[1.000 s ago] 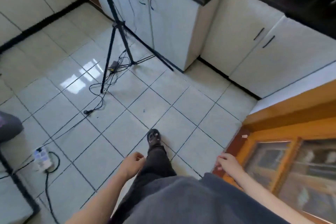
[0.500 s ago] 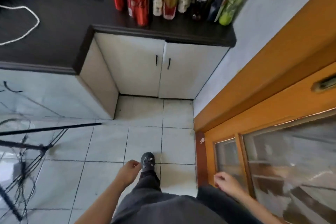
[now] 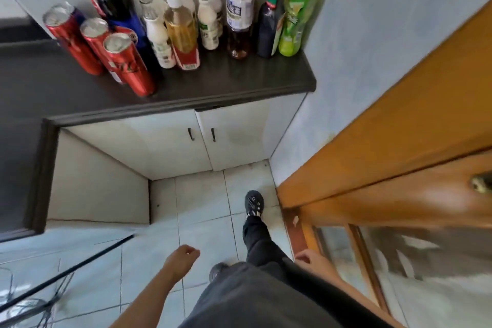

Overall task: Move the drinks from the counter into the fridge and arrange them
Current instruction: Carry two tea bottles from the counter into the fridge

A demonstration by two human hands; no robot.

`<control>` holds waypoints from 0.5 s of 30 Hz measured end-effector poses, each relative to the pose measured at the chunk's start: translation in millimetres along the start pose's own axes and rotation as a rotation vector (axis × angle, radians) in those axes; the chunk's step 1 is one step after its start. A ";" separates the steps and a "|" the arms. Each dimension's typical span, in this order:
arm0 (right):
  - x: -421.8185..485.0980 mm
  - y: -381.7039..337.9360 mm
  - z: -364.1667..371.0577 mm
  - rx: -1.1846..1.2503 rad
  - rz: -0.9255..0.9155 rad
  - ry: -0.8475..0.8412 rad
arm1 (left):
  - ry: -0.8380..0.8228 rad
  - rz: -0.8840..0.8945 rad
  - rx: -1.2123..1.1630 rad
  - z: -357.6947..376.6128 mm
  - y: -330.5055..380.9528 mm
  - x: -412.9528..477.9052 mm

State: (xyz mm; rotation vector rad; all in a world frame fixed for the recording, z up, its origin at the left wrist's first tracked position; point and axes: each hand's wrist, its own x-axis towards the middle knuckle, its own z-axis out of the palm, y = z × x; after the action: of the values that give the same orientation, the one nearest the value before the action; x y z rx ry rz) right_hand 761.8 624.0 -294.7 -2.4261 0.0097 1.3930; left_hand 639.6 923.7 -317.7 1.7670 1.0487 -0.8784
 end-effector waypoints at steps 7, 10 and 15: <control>88.5 -106.1 -130.8 0.031 -0.131 0.129 | 0.152 0.087 -0.060 -55.8 112.4 35.4; 114.6 -162.2 -185.8 0.228 -0.225 0.253 | 0.302 0.219 -0.196 -90.9 185.7 45.3; 126.5 -247.8 -256.2 0.479 -0.398 0.421 | 0.450 0.483 -0.397 -146.6 291.7 41.1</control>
State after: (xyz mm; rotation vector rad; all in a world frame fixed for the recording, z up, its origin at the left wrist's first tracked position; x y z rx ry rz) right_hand 1085.0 802.0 -211.4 -2.1137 -0.0313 0.6084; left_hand 940.6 994.7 -205.0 1.7890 0.9253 0.0319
